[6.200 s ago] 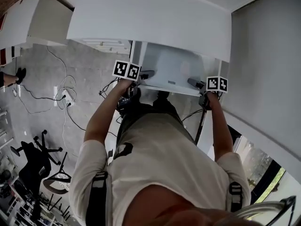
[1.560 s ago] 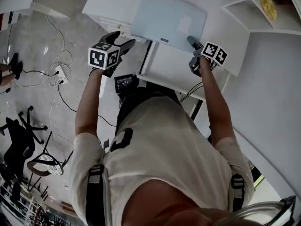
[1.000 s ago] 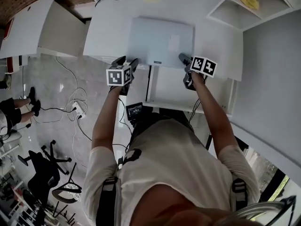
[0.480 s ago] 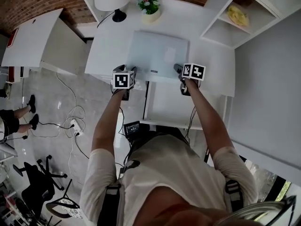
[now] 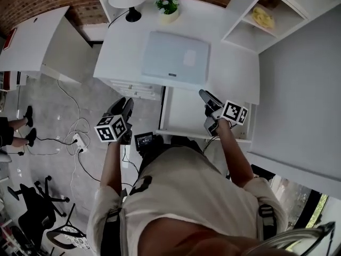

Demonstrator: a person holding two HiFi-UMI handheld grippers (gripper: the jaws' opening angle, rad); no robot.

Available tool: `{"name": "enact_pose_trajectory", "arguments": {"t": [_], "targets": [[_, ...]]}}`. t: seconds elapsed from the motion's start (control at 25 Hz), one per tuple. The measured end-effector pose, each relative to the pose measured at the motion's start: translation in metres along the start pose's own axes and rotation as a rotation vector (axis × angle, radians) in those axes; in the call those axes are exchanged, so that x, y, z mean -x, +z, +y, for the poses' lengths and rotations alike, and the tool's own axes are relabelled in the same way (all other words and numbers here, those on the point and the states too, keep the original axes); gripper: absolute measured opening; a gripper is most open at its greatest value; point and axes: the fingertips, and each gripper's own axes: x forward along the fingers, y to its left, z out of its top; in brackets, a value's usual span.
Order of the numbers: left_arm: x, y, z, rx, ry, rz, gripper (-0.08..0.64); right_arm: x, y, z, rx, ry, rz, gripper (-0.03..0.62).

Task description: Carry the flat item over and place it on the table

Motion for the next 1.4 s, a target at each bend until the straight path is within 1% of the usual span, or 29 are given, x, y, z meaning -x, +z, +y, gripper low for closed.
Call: {"name": "enact_pose_trajectory", "arguments": {"t": [0.08, 0.12, 0.2, 0.28, 0.32, 0.36, 0.44, 0.52, 0.6, 0.68, 0.88, 1.0, 1.2, 1.28, 1.4], "targets": [[0.028, -0.014, 0.003, 0.061, 0.02, -0.022, 0.052, 0.013, -0.023, 0.015, -0.002, 0.017, 0.0, 0.063], [0.038, -0.02, 0.001, 0.085, 0.019, -0.026, 0.021, 0.016, -0.035, 0.024, 0.014, 0.028, 0.013, 0.012], [0.047, -0.025, -0.013, 0.095, -0.028, -0.029, 0.02, 0.014, -0.059, 0.052, 0.047, 0.093, 0.052, 0.011], [0.052, -0.022, -0.033, 0.049, -0.092, -0.043, 0.02, 0.007, -0.079, 0.084, 0.086, 0.189, 0.086, 0.011], [0.054, -0.017, -0.041, 0.013, -0.113, -0.055, 0.02, 0.005, -0.087, 0.094, 0.115, 0.215, 0.099, 0.011], [0.057, -0.011, -0.049, -0.02, -0.129, -0.068, 0.02, 0.003, -0.094, 0.104, 0.143, 0.231, 0.112, 0.011], [0.064, -0.001, -0.061, -0.061, -0.163, -0.097, 0.02, 0.002, -0.108, 0.142, 0.177, 0.27, 0.14, 0.011], [0.071, 0.008, -0.068, -0.08, -0.197, -0.119, 0.02, 0.005, -0.12, 0.172, 0.216, 0.312, 0.157, 0.011], [0.081, 0.01, -0.069, -0.089, -0.209, -0.133, 0.02, 0.011, -0.129, 0.188, 0.249, 0.325, 0.16, 0.011], [0.093, 0.004, -0.064, -0.078, -0.201, -0.132, 0.02, 0.018, -0.139, 0.194, 0.25, 0.32, 0.166, 0.01], [0.104, -0.006, -0.051, -0.011, -0.196, -0.131, 0.02, 0.027, -0.153, 0.196, 0.219, 0.328, 0.194, 0.011], [0.109, -0.01, -0.057, -0.016, -0.212, -0.13, 0.02, 0.03, -0.167, 0.201, 0.22, 0.355, 0.218, 0.011], [0.113, -0.005, -0.096, -0.064, -0.293, -0.15, 0.02, 0.038, -0.173, 0.22, 0.211, 0.478, 0.226, 0.011], [0.111, -0.005, -0.114, -0.075, -0.322, -0.146, 0.02, 0.043, -0.173, 0.221, 0.215, 0.497, 0.23, 0.011], [0.107, -0.012, -0.15, -0.109, -0.35, -0.117, 0.02, 0.069, -0.168, 0.211, 0.218, 0.493, 0.215, 0.011]]}}
